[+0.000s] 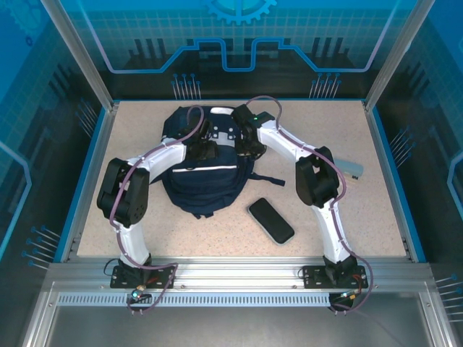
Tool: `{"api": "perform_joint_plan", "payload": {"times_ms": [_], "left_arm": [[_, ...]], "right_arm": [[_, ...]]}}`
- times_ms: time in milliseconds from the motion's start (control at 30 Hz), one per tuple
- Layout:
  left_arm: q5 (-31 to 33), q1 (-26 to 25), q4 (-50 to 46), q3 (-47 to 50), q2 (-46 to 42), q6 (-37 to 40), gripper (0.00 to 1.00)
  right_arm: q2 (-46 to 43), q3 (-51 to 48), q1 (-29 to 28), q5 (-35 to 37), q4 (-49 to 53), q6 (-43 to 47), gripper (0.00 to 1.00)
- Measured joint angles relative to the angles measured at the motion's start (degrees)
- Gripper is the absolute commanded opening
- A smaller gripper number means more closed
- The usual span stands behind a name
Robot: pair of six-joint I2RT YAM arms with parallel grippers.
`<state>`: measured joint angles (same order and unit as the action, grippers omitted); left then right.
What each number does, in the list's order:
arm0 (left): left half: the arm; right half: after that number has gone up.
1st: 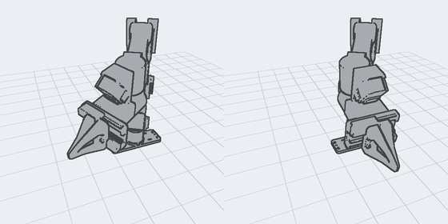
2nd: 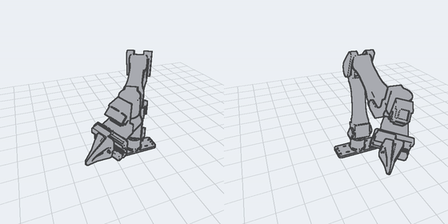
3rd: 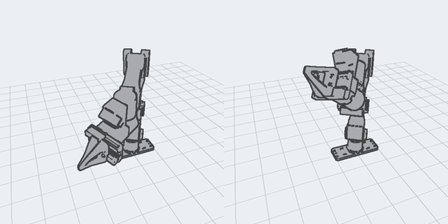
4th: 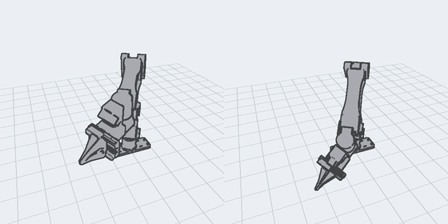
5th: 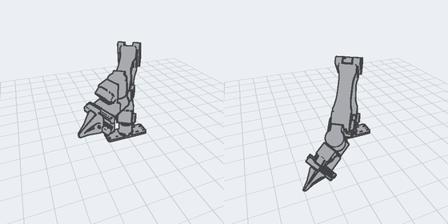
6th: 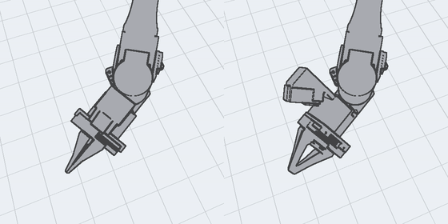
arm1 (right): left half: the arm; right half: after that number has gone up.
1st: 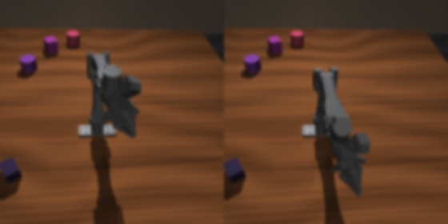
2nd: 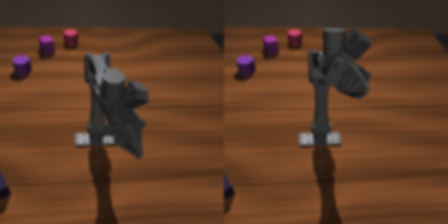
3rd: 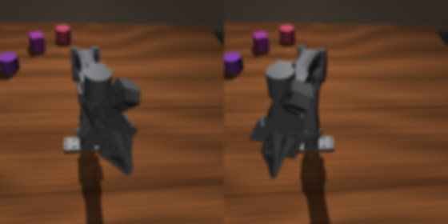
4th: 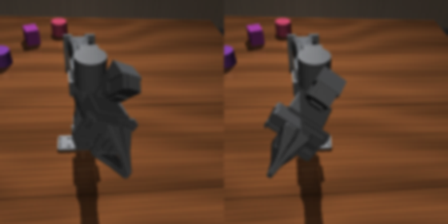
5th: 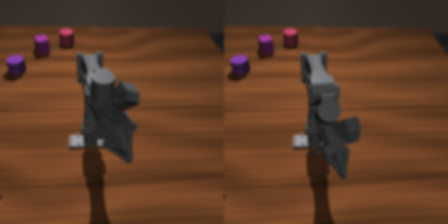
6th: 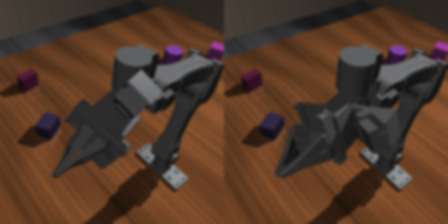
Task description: Pack books, pencil case, and school supplies into a backpack
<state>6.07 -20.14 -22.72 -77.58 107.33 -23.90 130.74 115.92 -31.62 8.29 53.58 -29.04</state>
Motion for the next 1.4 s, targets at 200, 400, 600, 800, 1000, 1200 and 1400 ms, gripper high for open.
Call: {"api": "perform_joint_plan", "payload": {"times_ms": [200,400,600,800,1000,1200,1400], "left_arm": [[-1.86,0.00,-0.57,0.00,-1.68,0.37,0.48],[-4.70,-0.59,0.13,-0.02,-3.13,0.31,0.48],[-5.92,-2.49,0.59,-1.84,-1.33,0.26,0.46],[-5.46,-3.67,1.14,-3.74,2.73,-0.44,0.40],[-3.28,-3.74,0.92,-4.61,4.11,-1.95,0.33],[1.16,-4.61,-2.19,-7.52,6.34,-6.03,0.33],[3.82,-4.83,-3.67,-8.85,7.30,-9.14,0.33]], "right_arm": [[-0.20,-0.07,0.00,-1.55,-0.04,2.34,0.28],[-0.85,-1.75,0.04,-2.75,-0.26,4.90,0.30],[-0.98,-2.64,0.17,-3.23,-0.92,6.43,0.31],[-0.98,-2.64,0.92,-5.66,-1.16,7.50,0.28],[-0.98,-2.80,1.09,-7.30,-1.68,8.15,0.13],[-2.97,-7.87,1.42,-8.59,-5.29,8.07,0.10],[-9.99,-17.29,1.73,-14.03,-9.77,6.60,0.08]]}}
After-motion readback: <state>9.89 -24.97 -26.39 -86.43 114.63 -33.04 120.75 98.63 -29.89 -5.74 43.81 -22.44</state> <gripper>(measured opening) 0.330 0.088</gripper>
